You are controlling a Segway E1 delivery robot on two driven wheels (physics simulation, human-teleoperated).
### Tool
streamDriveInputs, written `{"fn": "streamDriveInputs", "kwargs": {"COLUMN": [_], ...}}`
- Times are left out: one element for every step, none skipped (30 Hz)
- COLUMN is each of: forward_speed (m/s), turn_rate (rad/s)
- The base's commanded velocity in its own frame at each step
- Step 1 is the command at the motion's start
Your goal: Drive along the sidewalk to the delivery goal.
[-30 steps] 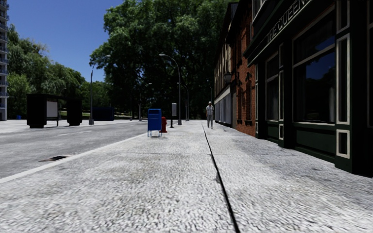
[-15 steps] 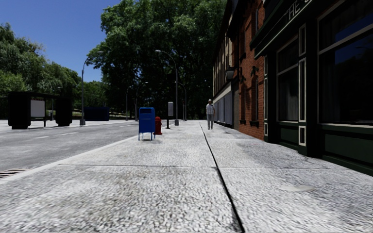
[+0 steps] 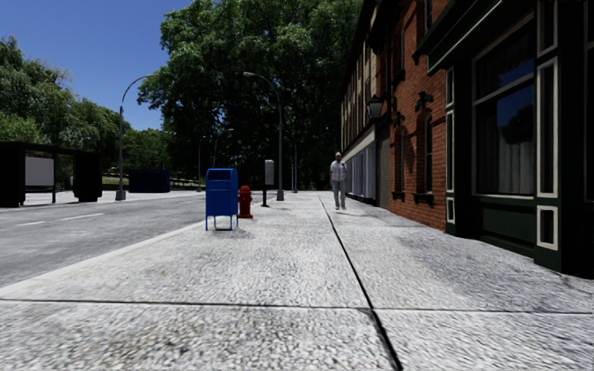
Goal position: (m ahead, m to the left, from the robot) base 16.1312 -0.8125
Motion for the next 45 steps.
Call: {"fn": "streamDriveInputs", "kwargs": {"forward_speed": [2.00,2.00,2.00,2.00,2.00,2.00,2.00,2.00,2.00,2.00,2.00,2.00,2.00,2.00,2.00,2.00,2.00,2.00,2.00,2.00,2.00,2.00,2.00,2.00,2.00,2.00,2.00,2.00,2.00,2.00,2.00,2.00,2.00,2.00,2.00,2.00,2.00,2.00,2.00,2.00,2.00,2.00,2.00,2.00,2.00], "turn_rate": [0.00,0.00,0.00,0.00,0.00,0.00,0.00,0.00,0.00,0.00,-0.05,-0.10,-0.16,-0.16,-0.19,-0.20,-0.20,-0.21,-0.21,-0.21,-0.21,-0.21,-0.21,-0.21,-0.21,-0.21,-0.21,-0.21,-0.07,0.00,0.00,0.00,0.00,0.00,0.00,0.00,0.00,0.00,0.00,0.00,0.00,0.00,0.00,0.00,0.00]}}
